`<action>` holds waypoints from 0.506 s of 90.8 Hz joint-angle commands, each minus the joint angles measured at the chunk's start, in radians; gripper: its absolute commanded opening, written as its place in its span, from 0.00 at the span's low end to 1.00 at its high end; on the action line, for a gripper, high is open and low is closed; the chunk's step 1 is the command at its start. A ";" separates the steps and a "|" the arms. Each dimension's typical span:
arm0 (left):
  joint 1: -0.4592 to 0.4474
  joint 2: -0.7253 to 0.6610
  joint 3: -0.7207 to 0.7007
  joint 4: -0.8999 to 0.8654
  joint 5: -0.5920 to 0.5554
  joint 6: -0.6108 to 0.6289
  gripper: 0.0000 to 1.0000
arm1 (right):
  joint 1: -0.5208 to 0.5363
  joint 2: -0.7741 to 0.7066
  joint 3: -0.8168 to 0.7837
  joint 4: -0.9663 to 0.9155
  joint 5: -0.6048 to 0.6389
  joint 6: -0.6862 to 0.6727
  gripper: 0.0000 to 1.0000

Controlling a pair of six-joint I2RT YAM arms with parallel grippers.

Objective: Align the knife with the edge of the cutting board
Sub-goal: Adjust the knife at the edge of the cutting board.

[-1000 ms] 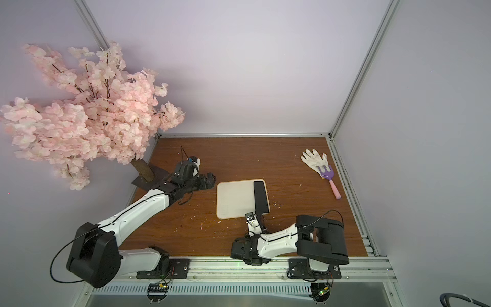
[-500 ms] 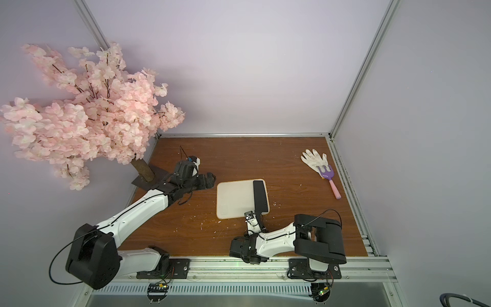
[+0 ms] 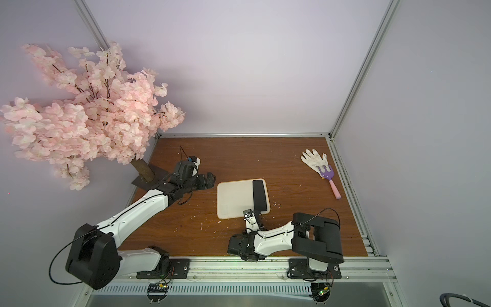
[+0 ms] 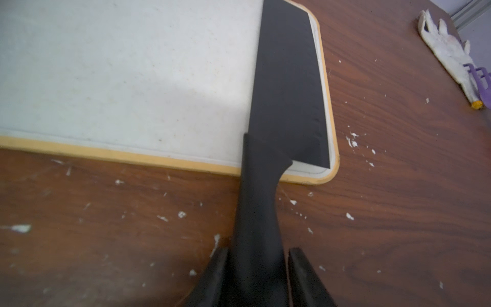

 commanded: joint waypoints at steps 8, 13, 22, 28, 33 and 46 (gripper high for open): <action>0.010 -0.020 -0.010 0.002 0.011 0.011 1.00 | -0.009 -0.074 -0.046 0.070 -0.085 -0.057 0.51; 0.011 -0.020 -0.011 0.002 0.011 0.011 1.00 | -0.012 -0.089 -0.059 0.087 -0.100 -0.067 0.52; 0.012 -0.023 -0.011 0.002 0.011 0.011 1.00 | -0.018 -0.112 -0.074 0.103 -0.120 -0.071 0.52; 0.011 -0.024 -0.011 0.002 0.011 0.011 1.00 | -0.023 -0.131 -0.091 0.126 -0.137 -0.078 0.53; 0.011 -0.025 -0.012 0.002 0.012 0.011 1.00 | -0.030 -0.153 -0.111 0.156 -0.161 -0.083 0.53; 0.012 -0.024 -0.011 0.002 0.013 0.011 1.00 | -0.061 -0.232 -0.194 0.251 -0.230 -0.083 0.52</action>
